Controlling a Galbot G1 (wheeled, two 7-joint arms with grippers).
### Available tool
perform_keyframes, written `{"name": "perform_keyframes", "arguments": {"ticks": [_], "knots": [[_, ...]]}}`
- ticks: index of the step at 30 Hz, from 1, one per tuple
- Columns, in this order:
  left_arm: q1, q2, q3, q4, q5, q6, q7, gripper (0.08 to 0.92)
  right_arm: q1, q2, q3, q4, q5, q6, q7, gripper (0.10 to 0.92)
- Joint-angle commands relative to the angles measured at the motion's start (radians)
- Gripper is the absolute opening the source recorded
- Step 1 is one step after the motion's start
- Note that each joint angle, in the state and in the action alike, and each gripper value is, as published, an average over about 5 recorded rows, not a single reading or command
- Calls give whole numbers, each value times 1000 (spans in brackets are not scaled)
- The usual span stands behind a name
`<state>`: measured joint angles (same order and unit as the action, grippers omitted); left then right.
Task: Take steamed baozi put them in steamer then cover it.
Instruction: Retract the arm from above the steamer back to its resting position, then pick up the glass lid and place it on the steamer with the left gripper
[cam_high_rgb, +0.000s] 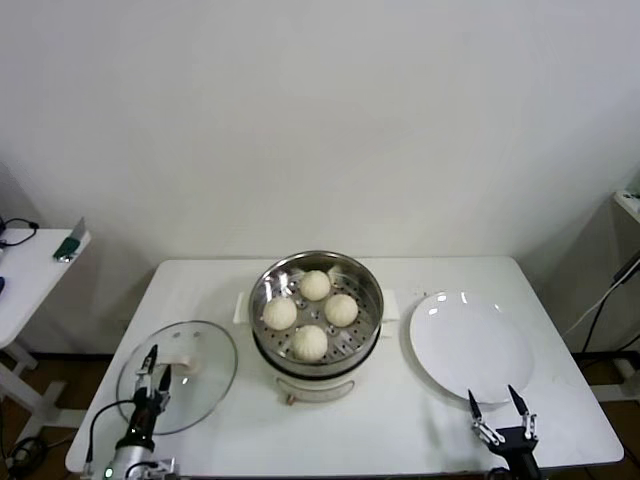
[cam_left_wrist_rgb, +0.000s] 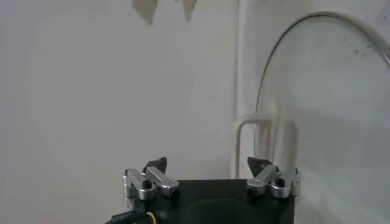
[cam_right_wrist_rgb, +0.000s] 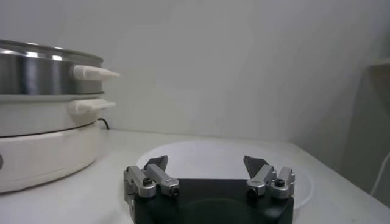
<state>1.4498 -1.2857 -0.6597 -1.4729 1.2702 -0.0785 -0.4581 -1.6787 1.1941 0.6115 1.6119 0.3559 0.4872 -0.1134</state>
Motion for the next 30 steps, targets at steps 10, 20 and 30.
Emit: {"name": "perform_keyframes", "arguments": {"ticks": [10, 20, 30], "knots": [[-58, 2, 6, 31, 40, 12, 7, 619, -9, 21, -2, -2, -4, 18, 7, 823], [-82, 3, 8, 123, 77, 3, -16, 333, -7, 28, -10, 1, -5, 16, 8, 823], [-89, 4, 7, 155, 107, -20, -33, 132, -14, 29, -10, 7, -6, 19, 5, 823]]}}
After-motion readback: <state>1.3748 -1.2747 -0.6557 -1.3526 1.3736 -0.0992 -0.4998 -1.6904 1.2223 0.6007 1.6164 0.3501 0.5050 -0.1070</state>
